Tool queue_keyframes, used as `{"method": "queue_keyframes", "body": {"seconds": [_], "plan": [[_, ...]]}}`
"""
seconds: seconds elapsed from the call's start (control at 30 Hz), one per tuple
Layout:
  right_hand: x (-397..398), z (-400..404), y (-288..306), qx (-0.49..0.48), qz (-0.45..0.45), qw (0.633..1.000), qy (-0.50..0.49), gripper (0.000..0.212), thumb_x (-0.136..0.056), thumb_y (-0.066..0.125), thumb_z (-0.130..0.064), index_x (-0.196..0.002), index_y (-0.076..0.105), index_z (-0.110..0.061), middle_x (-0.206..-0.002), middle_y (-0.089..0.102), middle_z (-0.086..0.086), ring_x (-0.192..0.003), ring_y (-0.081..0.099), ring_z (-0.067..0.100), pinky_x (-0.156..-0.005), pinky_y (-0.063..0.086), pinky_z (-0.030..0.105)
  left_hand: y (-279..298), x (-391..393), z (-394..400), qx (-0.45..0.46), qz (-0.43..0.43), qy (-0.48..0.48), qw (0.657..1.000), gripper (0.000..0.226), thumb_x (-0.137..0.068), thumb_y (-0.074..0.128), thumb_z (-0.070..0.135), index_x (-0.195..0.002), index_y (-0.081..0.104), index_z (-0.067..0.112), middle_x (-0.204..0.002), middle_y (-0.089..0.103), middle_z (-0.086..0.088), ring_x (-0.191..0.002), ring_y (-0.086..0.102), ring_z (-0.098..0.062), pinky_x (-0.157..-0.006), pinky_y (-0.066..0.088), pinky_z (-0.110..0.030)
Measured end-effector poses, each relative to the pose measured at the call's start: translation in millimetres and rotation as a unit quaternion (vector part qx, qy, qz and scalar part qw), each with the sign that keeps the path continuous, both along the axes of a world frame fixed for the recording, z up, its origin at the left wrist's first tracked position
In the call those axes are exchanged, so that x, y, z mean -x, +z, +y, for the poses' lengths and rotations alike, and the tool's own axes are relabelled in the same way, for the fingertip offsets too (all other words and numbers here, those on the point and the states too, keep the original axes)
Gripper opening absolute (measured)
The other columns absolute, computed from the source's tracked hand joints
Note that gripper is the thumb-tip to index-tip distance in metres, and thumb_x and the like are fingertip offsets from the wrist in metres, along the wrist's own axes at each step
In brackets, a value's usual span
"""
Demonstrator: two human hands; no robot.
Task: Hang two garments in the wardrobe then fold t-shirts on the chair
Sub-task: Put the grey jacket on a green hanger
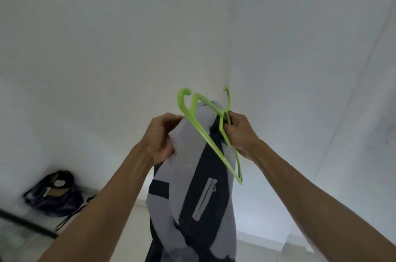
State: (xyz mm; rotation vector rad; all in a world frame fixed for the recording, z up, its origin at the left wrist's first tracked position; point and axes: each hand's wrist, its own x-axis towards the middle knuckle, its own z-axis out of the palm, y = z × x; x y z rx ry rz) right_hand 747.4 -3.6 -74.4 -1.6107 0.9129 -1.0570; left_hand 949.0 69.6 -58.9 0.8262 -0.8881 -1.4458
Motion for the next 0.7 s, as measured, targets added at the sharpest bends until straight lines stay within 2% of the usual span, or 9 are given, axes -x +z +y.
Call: {"method": "queue_keyframes", "body": {"seconds": [0.07,0.17,0.23,0.33,0.43,0.47,0.53,0.63,0.7], "plan": [[3.1,13.1,8.2,-0.017,-0.052,0.998,0.027,0.030,-0.094,0.050,0.010,-0.087,0.069,-0.012,-0.057,0.059,0.004,-0.050,0.051,0.017,-0.050,0.042,0.026,-15.1,-7.0,5.2,-0.003,-0.175,0.059,0.983,0.020,-0.090,0.054,0.000,-0.098,0.068,0.012,-0.097,0.061,-0.017,-0.080,0.056,-0.029,-0.065,0.048,-0.032],[8.8,34.9,17.5,-0.040,-0.106,0.990,0.080,0.045,-0.097,0.045,0.011,-0.072,0.068,-0.018,-0.051,0.050,-0.001,-0.045,0.042,0.014,-0.044,0.037,0.022,-31.6,-5.4,16.9,0.057,-0.386,0.068,0.918,0.066,-0.083,0.067,-0.007,-0.135,0.045,0.027,-0.118,0.054,-0.005,-0.088,0.058,-0.011,-0.071,0.051,-0.027],[10.8,46.6,22.5,-0.057,-0.127,0.986,0.097,0.057,-0.098,0.041,0.013,-0.059,0.065,-0.021,-0.047,0.047,-0.005,-0.038,0.039,0.008,-0.038,0.034,0.018,-34.5,4.7,23.9,0.115,-0.428,0.066,0.894,0.100,-0.068,0.081,0.014,-0.149,0.024,0.026,-0.135,0.047,0.005,-0.114,0.054,-0.007,-0.091,0.051,-0.026],[10.8,51.3,26.7,-0.067,-0.144,0.981,0.113,0.035,-0.097,0.042,0.009,-0.070,0.049,-0.012,-0.054,0.036,0.002,-0.038,0.032,0.010,-0.036,0.030,0.019,-31.3,13.6,23.6,0.082,-0.444,0.210,0.867,0.117,-0.058,0.075,0.044,-0.154,0.010,0.024,-0.150,0.030,-0.003,-0.137,0.036,-0.023,-0.113,0.036,-0.043],[15.5,62.4,31.6,-0.095,-0.161,0.974,0.130,0.037,-0.097,0.038,0.008,-0.066,0.045,-0.012,-0.050,0.034,0.002,-0.035,0.030,0.008,-0.035,0.026,0.017,-25.1,4.4,23.5,0.031,-0.460,0.280,0.842,0.086,-0.083,0.066,0.023,-0.156,0.019,0.029,-0.152,0.021,-0.011,-0.139,0.023,-0.031,-0.116,0.023,-0.049],[17.0,67.3,32.6,-0.092,-0.159,0.973,0.142,0.044,-0.098,0.036,0.009,-0.061,0.047,-0.013,-0.049,0.035,0.002,-0.033,0.031,0.007,-0.035,0.026,0.016,-24.1,-1.5,21.8,0.071,-0.471,0.253,0.842,0.071,-0.084,0.063,0.020,-0.149,0.037,0.030,-0.147,0.031,-0.011,-0.134,0.031,-0.029,-0.113,0.030,-0.049],[18.2,76.9,34.9,-0.092,-0.149,0.975,0.137,0.047,-0.098,0.034,0.009,-0.059,0.049,-0.013,-0.048,0.036,0.001,-0.033,0.031,0.007,-0.035,0.026,0.017,-19.9,-5.1,26.1,0.158,-0.434,0.197,0.865,0.035,-0.082,0.061,0.015,-0.115,0.066,0.027,-0.121,0.063,-0.006,-0.106,0.058,-0.020,-0.090,0.048,-0.040],[22.7,81.8,35.2,-0.086,-0.096,0.990,0.048,0.039,-0.097,0.035,0.013,-0.069,0.049,-0.010,-0.053,0.033,0.003,-0.037,0.029,0.010,-0.036,0.027,0.019,-9.2,-0.5,33.9,0.158,-0.356,0.202,0.899,0.034,-0.087,0.056,-0.004,-0.104,0.072,0.020,-0.094,0.074,0.004,-0.079,0.065,-0.009,-0.067,0.051,-0.023],[34.0,82.4,33.5,-0.067,-0.017,0.998,-0.015,0.034,-0.096,0.042,0.010,-0.075,0.059,-0.011,-0.054,0.036,0.003,-0.041,0.030,0.011,-0.040,0.028,0.021,-1.5,0.8,32.7,0.155,-0.345,0.231,0.896,0.032,-0.083,0.052,-0.002,-0.097,0.074,0.016,-0.088,0.076,0.001,-0.074,0.064,-0.010,-0.065,0.052,-0.028]]}}
